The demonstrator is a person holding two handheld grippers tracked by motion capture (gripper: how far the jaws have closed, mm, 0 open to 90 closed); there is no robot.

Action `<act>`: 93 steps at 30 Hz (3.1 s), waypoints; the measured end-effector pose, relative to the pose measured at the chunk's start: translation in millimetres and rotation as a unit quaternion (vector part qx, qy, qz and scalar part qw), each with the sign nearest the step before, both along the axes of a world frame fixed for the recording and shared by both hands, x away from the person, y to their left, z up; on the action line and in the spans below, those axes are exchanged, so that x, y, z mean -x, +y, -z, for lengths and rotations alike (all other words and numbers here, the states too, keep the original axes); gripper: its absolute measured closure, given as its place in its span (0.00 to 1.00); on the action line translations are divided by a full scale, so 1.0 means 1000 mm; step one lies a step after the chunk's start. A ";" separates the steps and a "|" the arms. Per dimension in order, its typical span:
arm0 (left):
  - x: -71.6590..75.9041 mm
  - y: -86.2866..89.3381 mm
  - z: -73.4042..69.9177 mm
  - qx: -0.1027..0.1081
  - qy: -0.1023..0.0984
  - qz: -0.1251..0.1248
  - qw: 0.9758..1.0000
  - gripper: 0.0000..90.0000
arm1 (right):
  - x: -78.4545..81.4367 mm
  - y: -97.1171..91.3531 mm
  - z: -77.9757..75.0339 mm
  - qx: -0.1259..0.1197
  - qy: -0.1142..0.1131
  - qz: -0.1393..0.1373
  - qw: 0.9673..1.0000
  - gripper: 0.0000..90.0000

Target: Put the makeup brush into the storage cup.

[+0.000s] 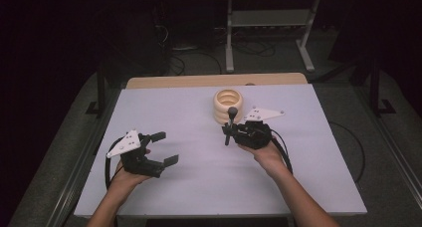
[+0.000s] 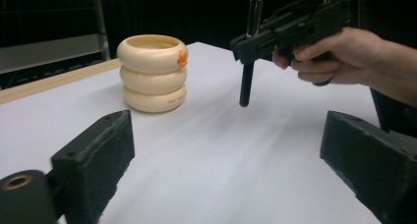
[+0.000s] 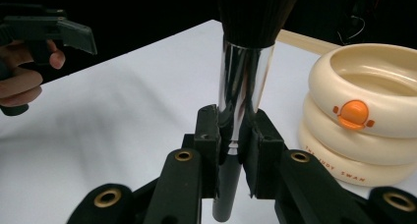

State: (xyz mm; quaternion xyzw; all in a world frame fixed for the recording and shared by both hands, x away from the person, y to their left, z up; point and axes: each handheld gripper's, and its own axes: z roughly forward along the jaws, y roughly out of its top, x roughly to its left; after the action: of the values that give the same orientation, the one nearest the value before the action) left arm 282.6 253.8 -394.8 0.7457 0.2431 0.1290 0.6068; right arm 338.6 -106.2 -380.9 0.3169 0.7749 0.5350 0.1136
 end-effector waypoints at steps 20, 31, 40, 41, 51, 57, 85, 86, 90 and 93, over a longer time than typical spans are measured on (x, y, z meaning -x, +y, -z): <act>0.016 0.032 0.014 0.027 0.004 -0.020 0.999 0.01 | -0.011 -0.006 -0.005 0.022 -0.002 0.008 1.000 0.85; 0.016 0.032 0.013 0.027 0.007 -0.022 0.999 0.00 | -0.023 -0.011 -0.012 0.022 -0.002 0.019 1.000 0.85; 0.016 0.034 0.014 0.032 0.006 -0.027 0.999 0.00 | -0.032 -0.017 -0.019 0.022 -0.007 0.028 0.999 0.85; 0.015 0.034 0.014 0.032 0.005 -0.027 0.999 0.00 | -0.032 -0.017 -0.020 0.021 -0.007 0.029 0.999 0.85; 0.016 0.034 0.014 0.033 0.003 -0.024 0.999 0.00 | -0.039 -0.018 -0.027 0.019 -0.013 0.036 0.999 0.85; 0.016 0.033 0.015 0.036 0.005 -0.022 0.999 0.00 | -0.044 -0.019 -0.032 0.017 -0.015 0.041 0.999 0.85; 0.016 0.031 0.014 0.036 0.003 -0.014 0.999 0.00 | -0.077 -0.016 -0.052 0.004 -0.024 0.071 0.997 0.85; 0.016 0.031 0.014 0.036 0.004 -0.014 0.999 0.00 | -0.078 -0.016 -0.052 0.004 -0.025 0.072 0.997 0.85; 0.016 0.031 0.014 0.038 0.004 -0.014 0.999 0.00 | -0.084 -0.015 -0.054 0.003 -0.024 0.076 0.997 0.85; 0.016 0.031 0.014 0.036 0.004 -0.013 0.999 0.00 | -0.087 -0.015 -0.055 0.001 -0.024 0.079 0.997 0.85</act>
State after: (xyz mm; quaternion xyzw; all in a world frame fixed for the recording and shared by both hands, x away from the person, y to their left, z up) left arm 266.7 284.6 -408.8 0.7205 0.2600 0.1252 0.6306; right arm 425.8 -120.9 -326.3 0.3639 0.7448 0.5314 0.1746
